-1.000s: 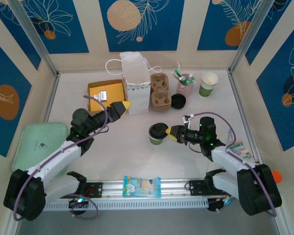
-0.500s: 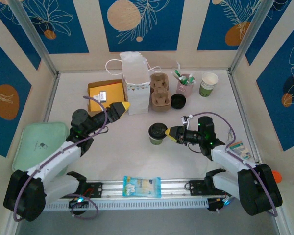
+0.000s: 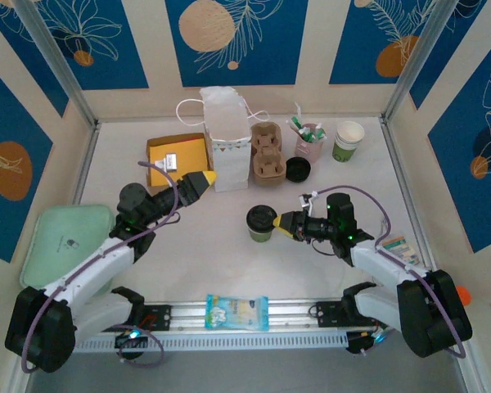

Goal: Pack the takeout coffee

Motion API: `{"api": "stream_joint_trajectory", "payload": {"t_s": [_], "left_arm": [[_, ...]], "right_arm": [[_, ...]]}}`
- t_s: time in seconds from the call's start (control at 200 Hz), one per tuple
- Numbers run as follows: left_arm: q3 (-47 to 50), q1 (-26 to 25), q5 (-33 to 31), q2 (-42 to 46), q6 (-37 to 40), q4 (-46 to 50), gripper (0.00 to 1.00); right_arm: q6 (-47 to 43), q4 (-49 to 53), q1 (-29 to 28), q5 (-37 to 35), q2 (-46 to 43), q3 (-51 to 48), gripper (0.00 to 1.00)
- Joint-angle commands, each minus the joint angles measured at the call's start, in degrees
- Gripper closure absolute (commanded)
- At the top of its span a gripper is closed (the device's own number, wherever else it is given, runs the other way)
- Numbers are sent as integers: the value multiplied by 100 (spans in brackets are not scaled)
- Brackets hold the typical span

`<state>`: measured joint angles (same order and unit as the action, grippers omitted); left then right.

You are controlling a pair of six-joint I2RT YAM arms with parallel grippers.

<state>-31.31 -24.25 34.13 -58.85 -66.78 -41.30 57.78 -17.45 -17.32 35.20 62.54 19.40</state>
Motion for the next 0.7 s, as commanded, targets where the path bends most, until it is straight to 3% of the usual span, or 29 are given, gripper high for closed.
{"api": "stream_joint_trajectory", "payload": {"t_s": [0.0, 0.405, 0.535, 0.695], "left_arm": [[28, 70, 112, 119, 216, -3, 6], [-39, 70, 103, 166, 510, 415, 6], [-107, 63, 14, 257, 909, 1060, 6], [-213, -54, -322, 365, 1642, 2308, 6]], "right_arm": [[-189, 204, -61, -57, 15, 117, 72], [-307, 459, -122, -114, -18, 167, 65], [-368, 672, -114, -169, -164, 178, 65], [-550, 1249, -81, -291, -539, 298, 49]]}}
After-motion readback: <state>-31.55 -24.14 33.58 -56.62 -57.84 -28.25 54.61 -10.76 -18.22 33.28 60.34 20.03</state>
